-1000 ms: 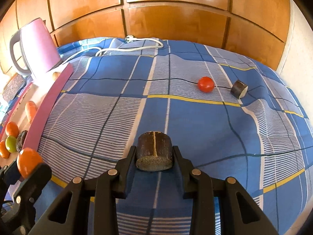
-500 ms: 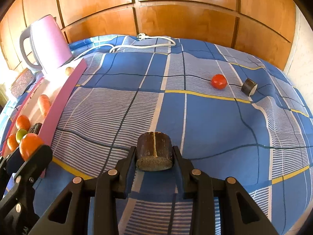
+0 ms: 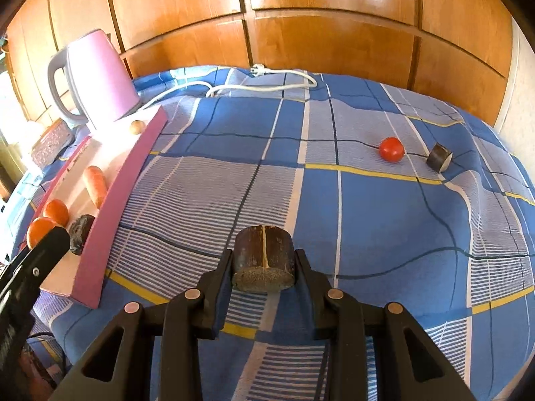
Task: Organize fruits
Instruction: 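Lower the orange and dark slice into the tray and open both tools, then move both open tools toward the red tomato and dark slice on the sheet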
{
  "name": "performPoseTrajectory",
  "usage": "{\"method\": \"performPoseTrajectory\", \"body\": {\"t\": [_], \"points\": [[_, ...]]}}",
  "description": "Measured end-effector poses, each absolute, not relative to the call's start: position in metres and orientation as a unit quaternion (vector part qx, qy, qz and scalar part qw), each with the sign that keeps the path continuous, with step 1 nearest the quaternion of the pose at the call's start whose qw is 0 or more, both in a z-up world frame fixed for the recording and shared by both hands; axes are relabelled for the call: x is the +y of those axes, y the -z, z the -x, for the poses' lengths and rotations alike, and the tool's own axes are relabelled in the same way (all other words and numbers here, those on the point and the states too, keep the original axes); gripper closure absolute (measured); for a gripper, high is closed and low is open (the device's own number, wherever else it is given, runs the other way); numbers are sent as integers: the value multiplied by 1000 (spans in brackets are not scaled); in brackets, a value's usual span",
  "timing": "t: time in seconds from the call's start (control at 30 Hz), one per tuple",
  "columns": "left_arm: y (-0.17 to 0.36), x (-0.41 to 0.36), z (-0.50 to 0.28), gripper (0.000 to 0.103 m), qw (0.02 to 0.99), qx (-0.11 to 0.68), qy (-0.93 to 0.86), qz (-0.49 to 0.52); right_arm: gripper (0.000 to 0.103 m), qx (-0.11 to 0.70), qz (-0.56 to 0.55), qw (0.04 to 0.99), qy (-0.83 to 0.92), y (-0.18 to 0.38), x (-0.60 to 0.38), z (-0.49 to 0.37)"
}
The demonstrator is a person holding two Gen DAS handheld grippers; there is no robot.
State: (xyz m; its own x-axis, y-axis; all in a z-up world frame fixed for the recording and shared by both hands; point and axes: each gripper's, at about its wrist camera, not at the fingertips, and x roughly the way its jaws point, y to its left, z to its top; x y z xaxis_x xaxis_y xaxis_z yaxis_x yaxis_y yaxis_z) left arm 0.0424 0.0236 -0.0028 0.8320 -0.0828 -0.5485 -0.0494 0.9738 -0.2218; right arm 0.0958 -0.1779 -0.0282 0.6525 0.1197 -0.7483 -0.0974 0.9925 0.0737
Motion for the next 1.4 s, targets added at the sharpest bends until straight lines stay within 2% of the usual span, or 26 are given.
{"method": "performPoseTrajectory", "body": {"t": [0.3, 0.63, 0.83, 0.93, 1.0, 1.4], "points": [[-10, 42, -40, 64, 952, 276, -21, 128, 68, 357, -32, 924, -135, 4, -160, -81], [-31, 86, -62, 64, 951, 258, -89, 144, 68, 353, -54, 912, -203, -14, -122, -80], [-28, 106, -72, 63, 942, 277, -113, 150, 68, 351, -40, 903, -244, -28, -91, -86], [-25, 114, -72, 57, 938, 284, -120, 160, 68, 357, -38, 896, -260, -30, -73, -94], [-26, 116, -69, 44, 938, 279, -127, 163, 68, 364, -34, 890, -272, -28, -61, -99], [-34, 116, -57, 40, 940, 267, -148, 154, 64, 374, -31, 887, -269, -21, -56, -89]]}}
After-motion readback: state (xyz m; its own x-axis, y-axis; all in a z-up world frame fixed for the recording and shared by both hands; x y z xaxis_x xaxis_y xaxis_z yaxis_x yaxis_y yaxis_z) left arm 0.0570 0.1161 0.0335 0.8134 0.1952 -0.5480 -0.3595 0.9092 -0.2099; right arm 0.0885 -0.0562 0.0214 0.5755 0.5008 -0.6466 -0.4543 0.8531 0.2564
